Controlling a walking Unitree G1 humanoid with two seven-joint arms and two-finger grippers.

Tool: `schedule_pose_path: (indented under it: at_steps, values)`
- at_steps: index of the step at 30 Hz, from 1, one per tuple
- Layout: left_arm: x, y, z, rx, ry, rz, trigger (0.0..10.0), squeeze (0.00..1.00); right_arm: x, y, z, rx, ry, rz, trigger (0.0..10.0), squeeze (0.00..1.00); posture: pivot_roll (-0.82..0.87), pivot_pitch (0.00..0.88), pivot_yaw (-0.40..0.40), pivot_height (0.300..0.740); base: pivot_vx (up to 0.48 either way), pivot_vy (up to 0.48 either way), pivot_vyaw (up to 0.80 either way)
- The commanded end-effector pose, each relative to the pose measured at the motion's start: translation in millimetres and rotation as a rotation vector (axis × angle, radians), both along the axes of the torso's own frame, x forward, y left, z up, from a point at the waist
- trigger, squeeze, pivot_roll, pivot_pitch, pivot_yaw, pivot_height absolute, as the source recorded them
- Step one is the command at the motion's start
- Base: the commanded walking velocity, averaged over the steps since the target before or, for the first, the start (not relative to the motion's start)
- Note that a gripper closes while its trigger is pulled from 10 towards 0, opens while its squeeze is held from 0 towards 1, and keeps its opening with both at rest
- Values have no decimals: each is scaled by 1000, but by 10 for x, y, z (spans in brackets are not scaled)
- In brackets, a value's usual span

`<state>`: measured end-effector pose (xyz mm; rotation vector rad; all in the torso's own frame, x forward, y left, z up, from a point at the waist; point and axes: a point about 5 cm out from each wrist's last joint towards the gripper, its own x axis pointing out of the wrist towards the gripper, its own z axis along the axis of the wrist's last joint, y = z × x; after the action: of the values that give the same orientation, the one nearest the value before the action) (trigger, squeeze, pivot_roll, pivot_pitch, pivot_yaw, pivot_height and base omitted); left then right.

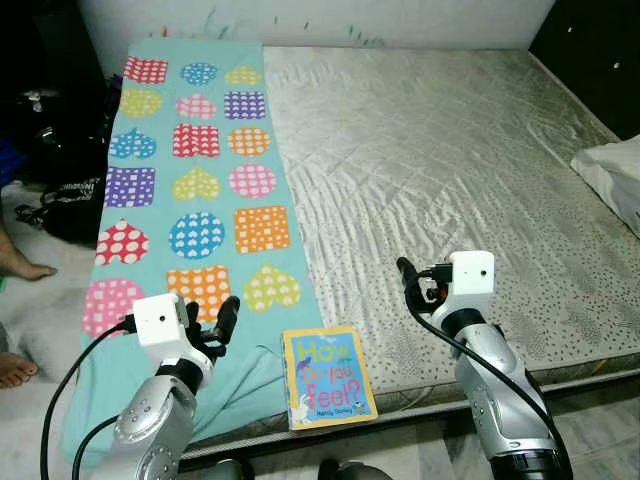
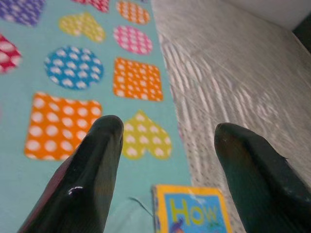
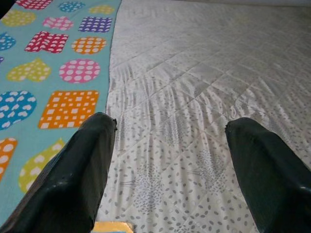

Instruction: Clean up the room

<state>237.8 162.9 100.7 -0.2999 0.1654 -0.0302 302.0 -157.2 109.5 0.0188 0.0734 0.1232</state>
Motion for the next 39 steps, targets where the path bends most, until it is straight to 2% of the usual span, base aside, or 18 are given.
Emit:
schedule_pose_path:
  at_steps: [1, 2, 3, 5, 7, 15, 16, 18, 26, 32, 39]
  values:
    - [-13, -11, 49, 28, -34, 3, 10000, 0, -10, -5, 8, 7, 2, 9, 10000, 0, 4, 190, -102, 684, 0, 0, 0]
    - [-11, -18, 97, 46, -73, -6, 10000, 0, -6, 4, 16, 8, 0, 12, 10000, 0, 4, 190, -102, 675, 0, 0, 0]
    - [-11, -18, 97, 46, -73, -6, 10000, 0, -6, 4, 16, 8, 0, 12, 10000, 0, 4, 190, -102, 675, 0, 0, 0]
    - [3, -10, 189, 112, -152, -1, 10000, 0, 2, 13, 21, 13, -2, 15, 10000, 0, 4, 190, -102, 656, 0, 0, 0]
    - [7, 0, 201, 111, -165, 6, 10000, 0, 2, 14, 21, 14, -3, 15, 10000, 0, 4, 190, -102, 651, 0, 0, 0]
    - [10, 6, 209, 108, -173, 10, 10000, 0, 3, 15, 22, 14, -3, 15, 10000, 0, 4, 190, -102, 647, 0, 0, 0]
    - [15, 81, 216, 123, -188, 16, 10000, 0, 7, 31, 22, 19, -2, 19, 10000, 0, 7, 194, -104, 647, 0, 0, 0]
    - [17, 117, 209, 144, -185, 34, 10000, 0, 10, 40, 21, 21, -2, 24, 10000, 0, 11, 193, -108, 647, 0, 0, 0]
    - [15, 86, 214, 154, -215, 43, 10000, 0, 16, 50, 18, 10, -3, 35, 10000, 0, 11, 193, -108, 647, 0, 0, 0]
    - [20, 98, 206, 154, -219, 62, 10000, 0, 11, 69, 17, 15, -2, 47, 10000, 0, 5, 191, -112, 616, 0, 0, 0]
    - [19, 93, 190, 139, -220, 70, 10000, 0, 17, 60, 22, 7, -5, 52, 10000, 0, 5, 187, -117, 616, 0, 0, 0]
